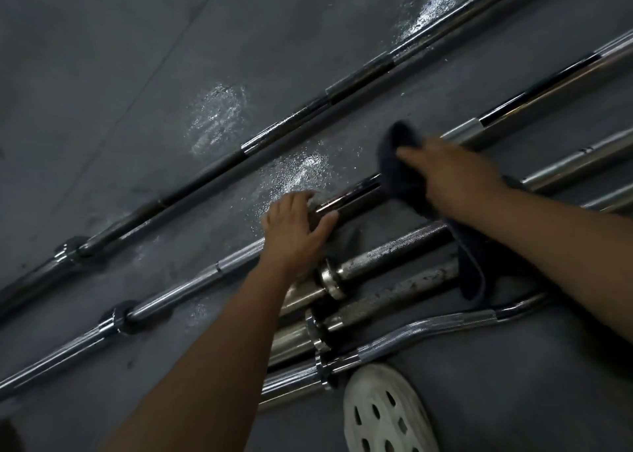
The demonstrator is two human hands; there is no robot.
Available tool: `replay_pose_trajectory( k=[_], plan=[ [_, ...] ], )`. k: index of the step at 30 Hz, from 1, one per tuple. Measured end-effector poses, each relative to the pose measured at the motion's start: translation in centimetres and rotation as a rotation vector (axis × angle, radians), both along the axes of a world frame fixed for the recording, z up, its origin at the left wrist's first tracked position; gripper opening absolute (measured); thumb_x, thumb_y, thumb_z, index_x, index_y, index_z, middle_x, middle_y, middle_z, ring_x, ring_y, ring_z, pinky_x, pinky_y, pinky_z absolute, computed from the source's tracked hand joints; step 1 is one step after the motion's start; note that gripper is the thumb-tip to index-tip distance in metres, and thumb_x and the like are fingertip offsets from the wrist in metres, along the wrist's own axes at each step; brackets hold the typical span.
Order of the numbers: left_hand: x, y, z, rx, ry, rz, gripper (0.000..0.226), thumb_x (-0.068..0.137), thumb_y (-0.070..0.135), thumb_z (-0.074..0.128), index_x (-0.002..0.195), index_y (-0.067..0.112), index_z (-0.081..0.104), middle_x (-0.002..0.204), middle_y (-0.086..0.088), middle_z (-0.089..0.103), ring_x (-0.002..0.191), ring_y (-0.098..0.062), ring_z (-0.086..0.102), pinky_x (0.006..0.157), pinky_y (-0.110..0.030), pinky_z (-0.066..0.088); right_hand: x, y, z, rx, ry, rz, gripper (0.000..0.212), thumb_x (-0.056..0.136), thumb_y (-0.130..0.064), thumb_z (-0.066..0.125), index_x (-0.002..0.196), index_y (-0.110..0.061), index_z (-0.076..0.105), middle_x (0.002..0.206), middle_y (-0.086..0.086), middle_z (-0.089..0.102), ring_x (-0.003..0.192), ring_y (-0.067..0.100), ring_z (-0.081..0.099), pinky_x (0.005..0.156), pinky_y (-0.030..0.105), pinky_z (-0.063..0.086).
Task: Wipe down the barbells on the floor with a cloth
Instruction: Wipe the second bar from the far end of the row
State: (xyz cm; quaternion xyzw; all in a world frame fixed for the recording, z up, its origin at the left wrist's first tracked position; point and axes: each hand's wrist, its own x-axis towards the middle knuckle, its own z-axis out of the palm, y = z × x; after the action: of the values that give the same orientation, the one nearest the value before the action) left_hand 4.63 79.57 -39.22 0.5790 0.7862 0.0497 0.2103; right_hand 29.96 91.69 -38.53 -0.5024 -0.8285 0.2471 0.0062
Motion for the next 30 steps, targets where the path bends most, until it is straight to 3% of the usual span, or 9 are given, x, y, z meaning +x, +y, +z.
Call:
replay_pose_trajectory(
  k=[3,7,10,12,15,21,26,28,30],
  plan=[
    [0.7,-1.7,-0.3,-0.010,0.088,-0.010,0.079,0.086,0.072,0.024,0.145,0.021,0.036,0.145,-0.005,0.041,0.139,-0.025,0.032,0.117,-0.043,0.013,0.9,1.3,-0.9,0.022,-0.004,-0.200,0.076,0.075,-0.002,0.065,0.145,-0.023,0.043,0.148,0.021,0.034,0.139,0.040,0.032,0.106,0.053,0.041],
    [-0.9,0.6,-0.7,-0.066,0.043,-0.012,0.074,0.084,0.075,0.025,0.144,0.033,0.038,0.140,0.002,0.046,0.132,-0.020,0.035,0.108,-0.041,0.019,-4.3,-1.7,-1.4,-0.023,0.103,0.126,0.056,0.091,-0.018,0.048,0.145,-0.031,0.042,0.161,0.008,0.021,0.150,0.028,0.015,0.110,0.050,0.038],
    [-3.3,3.4,-0.7,-0.075,-0.022,0.034,0.072,0.086,0.071,0.034,0.140,0.027,0.046,0.135,-0.002,0.053,0.129,-0.025,0.043,0.107,-0.041,0.026,-4.3,0.5,-0.9,-0.031,0.115,0.219,0.058,0.087,-0.037,0.031,0.144,-0.032,0.043,0.158,0.007,0.028,0.145,0.029,0.028,0.110,0.045,0.038],
    [-3.9,4.2,-1.0,-0.012,-0.020,0.076,0.080,0.082,0.075,0.030,0.136,0.021,0.051,0.129,-0.007,0.056,0.123,-0.029,0.049,0.106,-0.045,0.034,-2.0,4.0,-1.1,0.043,0.083,0.035,0.055,0.088,-0.028,0.049,0.143,-0.027,0.045,0.149,0.015,0.036,0.134,0.036,0.040,0.108,0.043,0.040],
    [-3.4,4.4,-1.2,-0.023,0.096,0.050,0.090,0.077,0.081,0.022,0.138,0.020,0.047,0.136,-0.007,0.053,0.129,-0.027,0.044,0.112,-0.047,0.027,-0.3,6.6,-1.0,0.057,-0.002,-0.152,0.071,0.076,-0.005,0.067,0.143,-0.018,0.046,0.147,0.023,0.035,0.136,0.040,0.034,0.109,0.044,0.037],
    [-4.1,6.1,-0.8,-0.035,0.078,0.060,0.085,0.077,0.081,0.020,0.131,0.025,0.054,0.128,-0.003,0.060,0.123,-0.027,0.051,0.104,-0.044,0.035,-4.9,4.1,-1.1,0.050,0.105,0.288,0.067,0.077,-0.003,0.065,0.140,-0.020,0.050,0.156,0.014,0.031,0.144,0.035,0.028,0.114,0.043,0.034],
    [-3.1,4.9,-0.3,-0.034,0.047,0.095,0.085,0.075,0.082,0.025,0.128,0.023,0.055,0.122,-0.004,0.061,0.118,-0.028,0.052,0.106,-0.043,0.034,-0.5,6.9,-1.1,0.065,0.021,-0.213,0.072,0.074,0.000,0.063,0.142,-0.015,0.045,0.146,0.027,0.033,0.136,0.043,0.032,0.112,0.045,0.035],
    [-2.5,4.7,0.0,-0.067,0.038,0.094,0.086,0.074,0.082,0.026,0.129,0.023,0.054,0.124,-0.003,0.059,0.120,-0.026,0.051,0.107,-0.043,0.030,-3.4,4.1,-1.2,0.028,0.076,-0.087,0.066,0.077,-0.002,0.063,0.140,-0.014,0.047,0.152,0.027,0.028,0.142,0.043,0.026,0.116,0.047,0.031],
    [-2.4,4.0,0.7,-0.059,0.012,0.055,0.080,0.078,0.076,0.035,0.133,0.022,0.052,0.127,-0.004,0.059,0.122,-0.026,0.050,0.108,-0.043,0.032,-5.8,1.3,-1.3,-0.022,0.116,0.186,0.065,0.082,-0.004,0.063,0.144,-0.018,0.047,0.159,0.020,0.023,0.147,0.038,0.020,0.118,0.047,0.028]
  ],
)
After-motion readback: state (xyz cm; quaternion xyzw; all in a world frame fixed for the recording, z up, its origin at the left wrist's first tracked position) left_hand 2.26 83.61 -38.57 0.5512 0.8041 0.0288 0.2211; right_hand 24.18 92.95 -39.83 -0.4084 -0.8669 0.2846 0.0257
